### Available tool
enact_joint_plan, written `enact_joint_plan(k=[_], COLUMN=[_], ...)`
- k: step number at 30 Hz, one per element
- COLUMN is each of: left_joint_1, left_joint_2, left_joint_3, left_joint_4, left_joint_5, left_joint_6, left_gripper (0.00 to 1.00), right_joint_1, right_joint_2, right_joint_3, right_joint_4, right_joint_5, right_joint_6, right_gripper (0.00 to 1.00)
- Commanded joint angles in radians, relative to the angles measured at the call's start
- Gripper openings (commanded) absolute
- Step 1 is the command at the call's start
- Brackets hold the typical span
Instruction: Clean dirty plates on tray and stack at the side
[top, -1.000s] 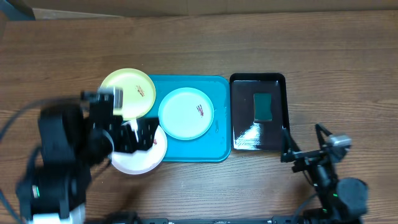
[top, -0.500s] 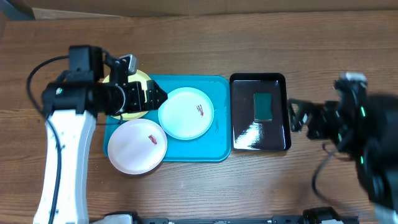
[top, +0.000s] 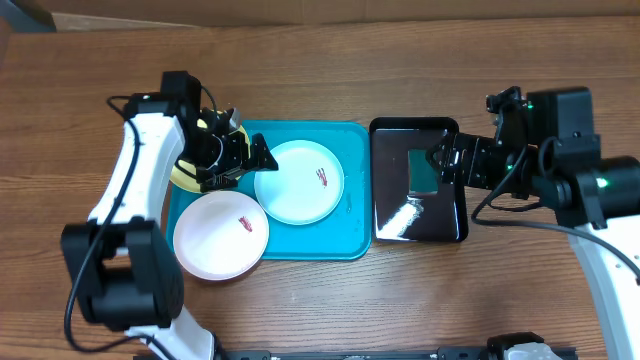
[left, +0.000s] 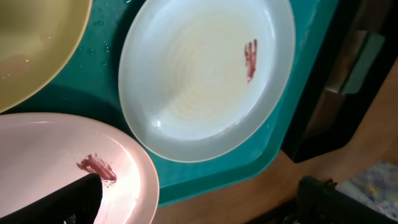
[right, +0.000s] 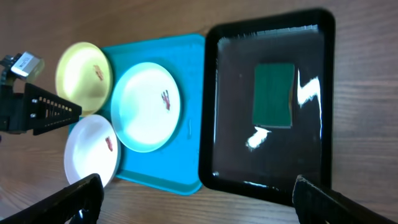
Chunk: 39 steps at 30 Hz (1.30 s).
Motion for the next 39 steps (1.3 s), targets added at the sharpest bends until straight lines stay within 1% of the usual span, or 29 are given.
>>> enact_joint_plan(k=[1,11,13,17,19,21,23,26,31,36,38,39], left_joint_1=[0.003,0.003,0.003,0.003,0.003,0.003,0.011,0.011,0.005,-0.024,-0.051,-0.071], left_joint_2=[0.072,0.229,0.248,0.274,0.276,0.275,0.275,0.267,0.217,0.121,0.056,0.012], left_joint_3=[0.016,0.016,0.016,0.015,0.016,0.021,0.042,0.090,0.190,0.230,0.243,0.245], left_joint_4=[-0.002,-0.002,0.003,0.061,0.072,-0.028,-0.060,-0.145,-0.298,-0.314,-0.298,-0.281], left_joint_5=[0.018,0.009,-0.027,-0.161,-0.147,-0.087,0.000,0.022,-0.021,-0.032,-0.051,-0.084], left_joint_6=[0.026,0.026,0.027,0.023,-0.013,-0.046,-0.043,-0.038,-0.026,-0.027,-0.032,-0.056], left_gripper=[1.00,1.00,1.00,1.00,1.00,1.00,1.00,1.00,1.00,1.00,1.00,1.00], right_joint_1=[-0.003,-0.003,-0.003,-0.003,-0.003,-0.003,-0.003,-0.003,-0.003,-0.003,-0.003,-0.003], right_joint_2=[0.027,0.050,0.050,0.050,0.050,0.050,0.050,0.050,0.050,0.065,0.087,0.105], right_joint_3=[0.030,0.029,0.029,0.029,0.029,0.029,0.029,0.029,0.029,0.027,0.026,0.023], right_joint_4=[-0.006,0.013,0.009,-0.007,-0.009,-0.009,-0.009,-0.009,-0.009,-0.009,-0.010,-0.010], right_joint_5=[0.004,0.033,0.033,0.064,0.086,0.089,0.089,0.089,0.089,0.090,0.090,0.090], right_joint_6=[0.005,0.002,0.001,-0.001,-0.002,-0.002,-0.002,-0.002,-0.002,-0.002,-0.002,0.002], right_gripper=[0.97,0.98,0.98,1.00,1.00,1.00,1.00,1.00,1.00,1.00,1.00,1.00])
